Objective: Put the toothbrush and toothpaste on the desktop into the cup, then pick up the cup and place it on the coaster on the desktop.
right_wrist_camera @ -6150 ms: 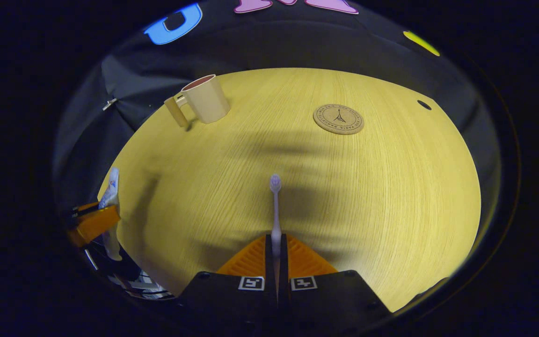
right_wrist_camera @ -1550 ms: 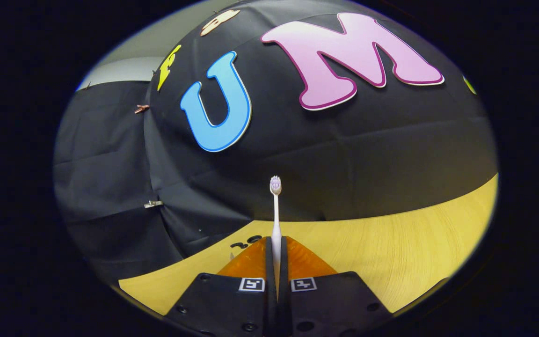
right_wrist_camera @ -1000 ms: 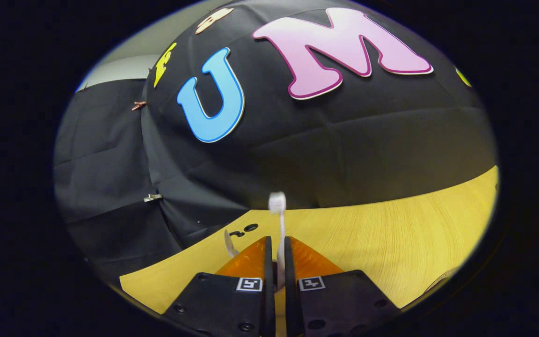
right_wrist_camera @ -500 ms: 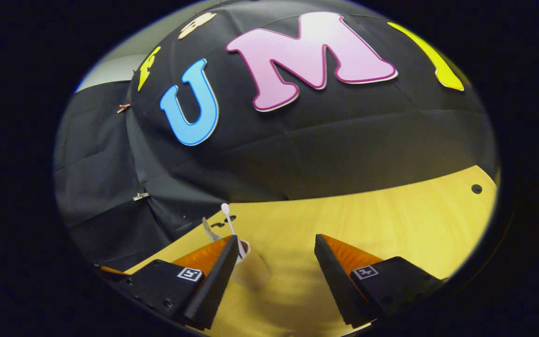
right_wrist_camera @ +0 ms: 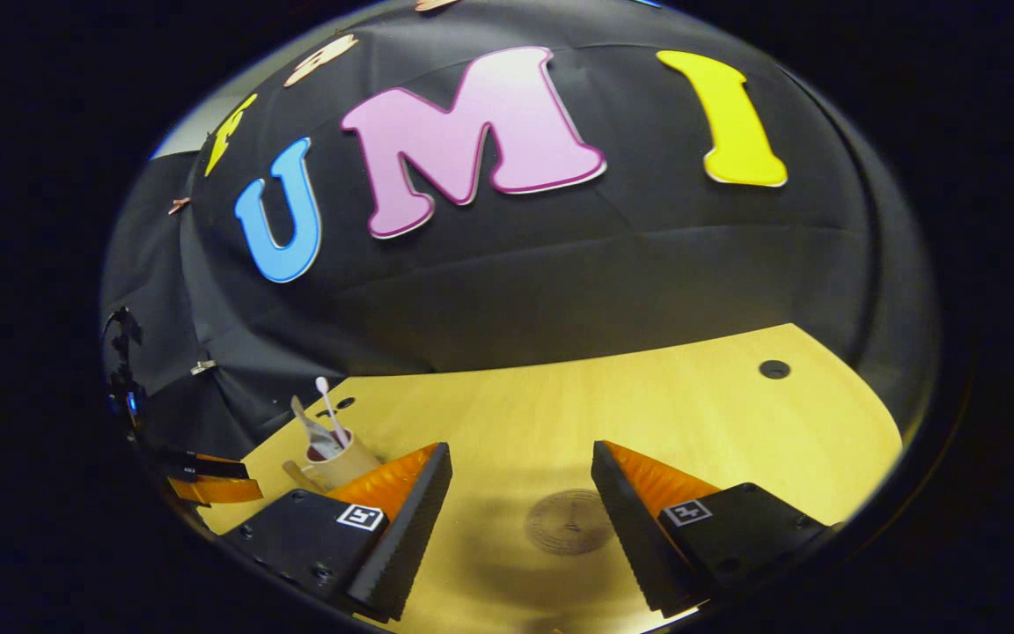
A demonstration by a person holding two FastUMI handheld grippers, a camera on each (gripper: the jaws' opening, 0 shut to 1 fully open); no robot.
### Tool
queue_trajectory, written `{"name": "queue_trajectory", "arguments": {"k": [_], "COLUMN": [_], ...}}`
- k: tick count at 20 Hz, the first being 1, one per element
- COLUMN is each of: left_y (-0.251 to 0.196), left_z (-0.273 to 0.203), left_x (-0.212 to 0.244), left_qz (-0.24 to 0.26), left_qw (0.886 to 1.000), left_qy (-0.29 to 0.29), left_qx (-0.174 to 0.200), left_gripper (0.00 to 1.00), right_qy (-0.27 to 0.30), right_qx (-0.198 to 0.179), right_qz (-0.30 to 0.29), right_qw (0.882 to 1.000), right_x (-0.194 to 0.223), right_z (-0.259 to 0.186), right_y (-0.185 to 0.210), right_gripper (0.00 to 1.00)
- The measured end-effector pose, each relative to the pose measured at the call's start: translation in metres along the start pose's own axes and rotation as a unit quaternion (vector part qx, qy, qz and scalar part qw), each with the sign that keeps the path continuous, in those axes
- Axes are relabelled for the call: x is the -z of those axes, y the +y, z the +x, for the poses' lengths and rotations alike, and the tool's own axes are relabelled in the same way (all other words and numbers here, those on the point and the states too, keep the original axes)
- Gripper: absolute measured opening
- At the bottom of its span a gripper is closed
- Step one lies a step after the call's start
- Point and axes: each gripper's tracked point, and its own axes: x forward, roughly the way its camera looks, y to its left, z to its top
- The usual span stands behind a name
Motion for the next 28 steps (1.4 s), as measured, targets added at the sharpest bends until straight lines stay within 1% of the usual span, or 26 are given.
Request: {"name": "queue_trajectory", "arguments": {"k": [4, 7, 10, 12, 13, 15, 17, 18, 19, 21, 23, 24, 25, 26, 28], "left_y": [0.008, 0.009, 0.01, 0.009, 0.009, 0.011, 0.012, 0.012, 0.01, 0.007, 0.004, 0.001, -0.001, -0.001, -0.005], "left_z": [0.032, 0.05, 0.061, 0.067, 0.072, 0.078, 0.084, 0.086, 0.089, 0.093, 0.094, 0.094, 0.093, 0.094, 0.095], "left_x": [0.0, 0.007, 0.01, 0.011, 0.012, 0.012, 0.012, 0.011, 0.011, 0.01, 0.01, 0.01, 0.011, 0.012, 0.011], "left_qz": [0.044, 0.049, 0.059, 0.068, 0.074, 0.086, 0.095, 0.098, 0.1, 0.103, 0.11, 0.114, 0.116, 0.119, 0.112], "left_qw": [0.998, 0.996, 0.993, 0.989, 0.987, 0.982, 0.978, 0.976, 0.973, 0.971, 0.967, 0.966, 0.965, 0.964, 0.966], "left_qy": [0.033, 0.066, 0.097, 0.121, 0.134, 0.161, 0.179, 0.188, 0.196, 0.208, 0.22, 0.224, 0.228, 0.231, 0.23], "left_qx": [0.016, 0.031, 0.034, 0.047, 0.05, 0.054, 0.055, 0.057, 0.062, 0.062, 0.064, 0.065, 0.063, 0.054, 0.049], "left_gripper": [0.98, 0.98, 0.98, 0.94, 0.9, 0.88, 0.81, 0.74, 0.72, 0.71, 0.67, 0.61, 0.58, 0.49, 0.3], "right_qy": [0.0, -0.001, -0.004, 0.003, 0.004, 0.013, 0.025, 0.031, 0.034, 0.04, 0.041, 0.041, 0.045, 0.05, 0.058], "right_qx": [0.052, 0.089, 0.112, 0.132, 0.143, 0.162, 0.173, 0.176, 0.179, 0.189, 0.196, 0.198, 0.199, 0.199, 0.199], "right_qz": [0.012, 0.019, 0.033, 0.039, 0.043, 0.058, 0.07, 0.077, 0.086, 0.104, 0.126, 0.137, 0.146, 0.15, 0.152], "right_qw": [0.999, 0.996, 0.993, 0.99, 0.989, 0.985, 0.982, 0.981, 0.98, 0.976, 0.972, 0.97, 0.968, 0.967, 0.966], "right_x": [-0.01, -0.01, -0.007, 0.0, 0.004, 0.016, 0.031, 0.039, 0.046, 0.058, 0.068, 0.07, 0.074, 0.078, 0.081], "right_z": [-0.027, -0.054, -0.077, -0.094, -0.102, -0.122, -0.14, -0.146, -0.152, -0.162, -0.169, -0.172, -0.175, -0.177, -0.181], "right_y": [-0.052, -0.091, -0.12, -0.14, -0.148, -0.16, -0.166, -0.168, -0.168, -0.17, -0.169, -0.169, -0.168, -0.168, -0.163], "right_gripper": [0.98, 0.98, 0.98, 0.98, 0.98, 0.98, 0.98, 0.98, 0.98, 0.98, 0.98, 0.98, 0.98, 0.98, 0.98]}}
